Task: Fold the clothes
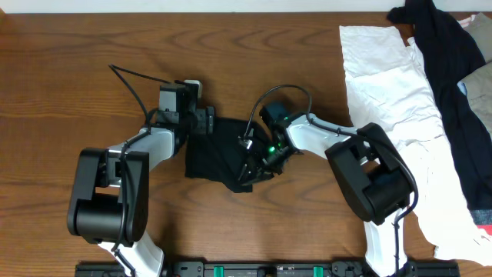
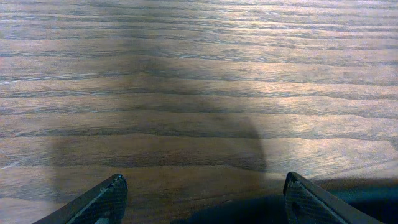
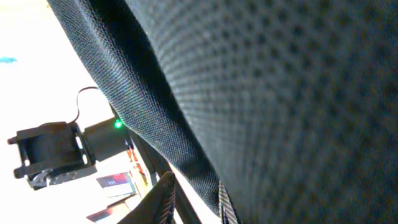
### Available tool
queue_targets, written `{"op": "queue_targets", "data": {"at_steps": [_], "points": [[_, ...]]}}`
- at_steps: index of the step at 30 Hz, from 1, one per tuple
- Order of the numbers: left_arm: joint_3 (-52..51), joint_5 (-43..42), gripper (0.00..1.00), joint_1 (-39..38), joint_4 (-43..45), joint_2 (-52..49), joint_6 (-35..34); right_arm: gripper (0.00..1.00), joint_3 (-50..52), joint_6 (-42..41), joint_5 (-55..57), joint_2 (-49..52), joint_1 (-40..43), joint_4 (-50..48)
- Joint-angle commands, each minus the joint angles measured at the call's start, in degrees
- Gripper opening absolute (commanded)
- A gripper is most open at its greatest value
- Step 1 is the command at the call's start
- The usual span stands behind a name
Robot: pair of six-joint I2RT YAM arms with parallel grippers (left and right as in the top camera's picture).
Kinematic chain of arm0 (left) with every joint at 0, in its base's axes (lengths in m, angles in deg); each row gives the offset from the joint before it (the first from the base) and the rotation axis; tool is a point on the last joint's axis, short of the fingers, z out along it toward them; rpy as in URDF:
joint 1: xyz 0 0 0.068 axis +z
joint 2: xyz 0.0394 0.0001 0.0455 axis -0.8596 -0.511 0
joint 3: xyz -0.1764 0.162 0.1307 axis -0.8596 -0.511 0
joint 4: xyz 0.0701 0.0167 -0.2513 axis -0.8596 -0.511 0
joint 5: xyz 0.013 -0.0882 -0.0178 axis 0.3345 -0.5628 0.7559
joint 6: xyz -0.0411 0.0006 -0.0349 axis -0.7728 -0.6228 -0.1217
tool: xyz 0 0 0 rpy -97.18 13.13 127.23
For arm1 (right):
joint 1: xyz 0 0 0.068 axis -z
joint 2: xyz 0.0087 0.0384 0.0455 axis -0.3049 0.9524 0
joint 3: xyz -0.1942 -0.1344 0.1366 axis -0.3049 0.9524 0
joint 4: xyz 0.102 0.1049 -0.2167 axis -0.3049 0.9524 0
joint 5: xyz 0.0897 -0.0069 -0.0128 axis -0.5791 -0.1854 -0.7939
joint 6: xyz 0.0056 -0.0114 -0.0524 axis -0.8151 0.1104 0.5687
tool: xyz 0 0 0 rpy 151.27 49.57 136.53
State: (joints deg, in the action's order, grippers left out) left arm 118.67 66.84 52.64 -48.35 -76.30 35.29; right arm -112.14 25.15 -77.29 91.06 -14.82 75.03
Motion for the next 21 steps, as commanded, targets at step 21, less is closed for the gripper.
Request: {"op": "queue_targets", "data": {"at_steps": [21], "points": [[-0.7, 1.2, 0.82, 3.7, -8.3, 15.8, -0.2, 0.44, -10.6, 9.2, 14.5, -13.5, 10.3, 12.1]]}}
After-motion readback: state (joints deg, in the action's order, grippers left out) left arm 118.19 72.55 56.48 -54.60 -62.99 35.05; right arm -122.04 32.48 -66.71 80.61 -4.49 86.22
